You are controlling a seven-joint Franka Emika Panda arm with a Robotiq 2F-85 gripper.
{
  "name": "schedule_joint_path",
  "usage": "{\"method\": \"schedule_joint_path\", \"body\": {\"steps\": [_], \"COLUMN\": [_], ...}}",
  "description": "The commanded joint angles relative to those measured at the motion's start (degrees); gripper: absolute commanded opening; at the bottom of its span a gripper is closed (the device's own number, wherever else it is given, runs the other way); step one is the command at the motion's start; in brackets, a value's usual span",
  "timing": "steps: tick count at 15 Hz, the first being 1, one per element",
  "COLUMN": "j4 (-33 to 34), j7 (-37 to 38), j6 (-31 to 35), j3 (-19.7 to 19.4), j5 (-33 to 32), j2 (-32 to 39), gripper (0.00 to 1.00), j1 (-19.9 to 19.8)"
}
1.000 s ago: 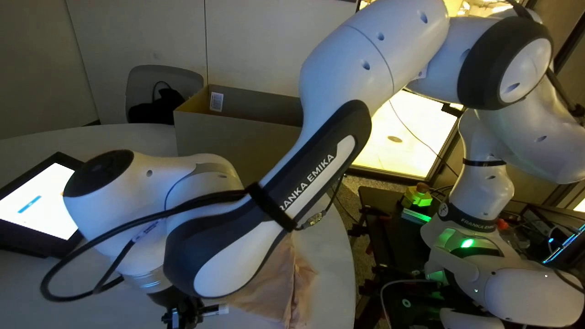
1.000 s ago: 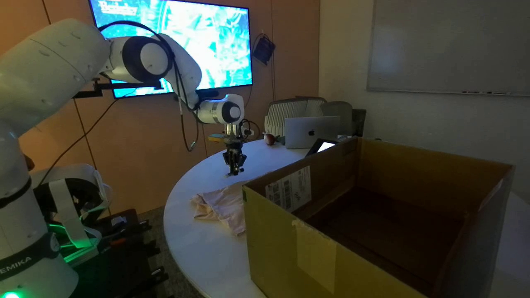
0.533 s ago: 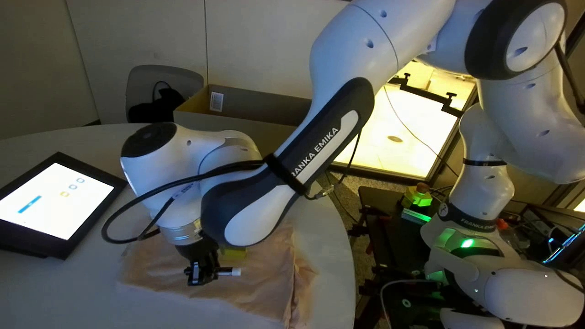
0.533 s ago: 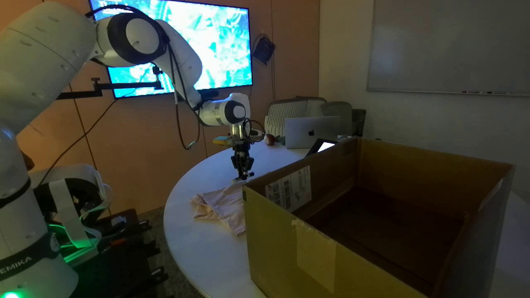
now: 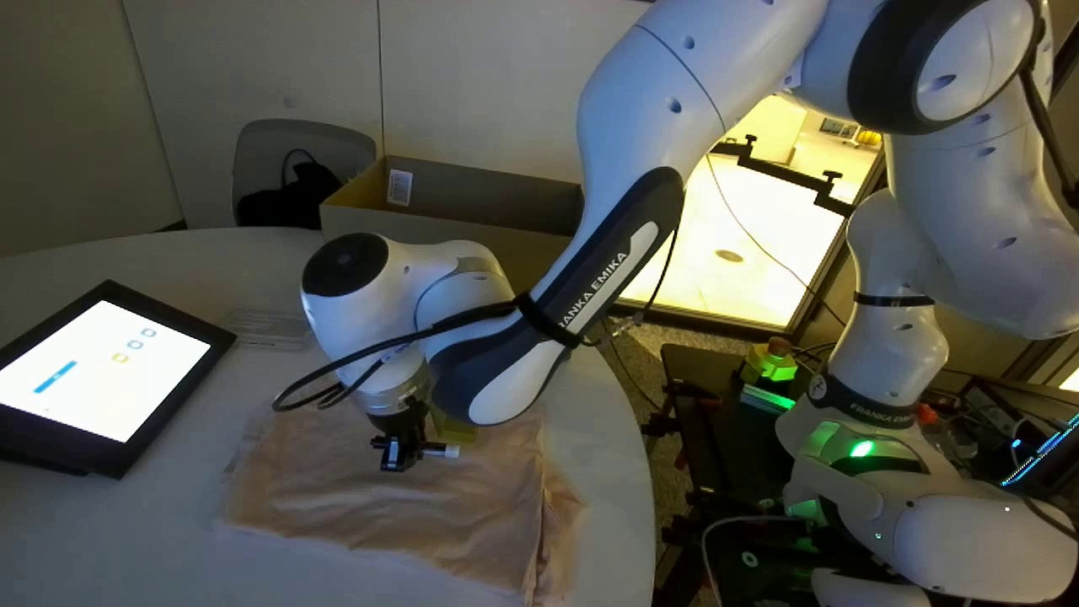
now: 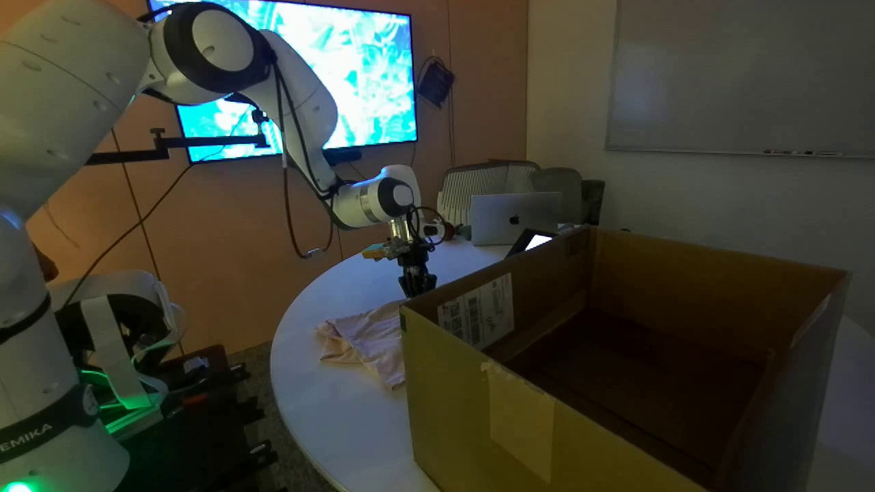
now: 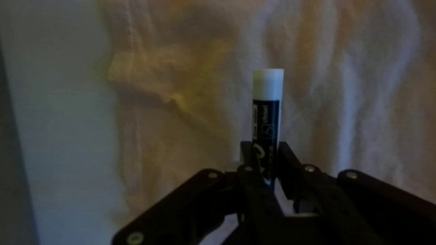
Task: Put the marker on the cloth and wrap it up, the put the cloth in the box
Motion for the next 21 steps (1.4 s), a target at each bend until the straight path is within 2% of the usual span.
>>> {"method": "schedule_joint_path", "body": {"steps": [1,12,19,20,21], "j4": [-1.3,-0.2,0.6,0.4,0.1], "j7": [2.5,6.1,7.2,7.1,7.1], "j6": [1.7,0.9,0.1,0.1,0.2], "j3": [-1.3,-0.9,0.6,0.7,0.9], "j5": [-2.7,-1.1,2.7,3.1,3.5], "j2": [0.4,2.3,2.3,2.1,1.9], "gripper": [0.09,0.09,0.10,0.40,0.41], "j1": [0.4,0.1,-0.4,-0.4,-0.5]}}
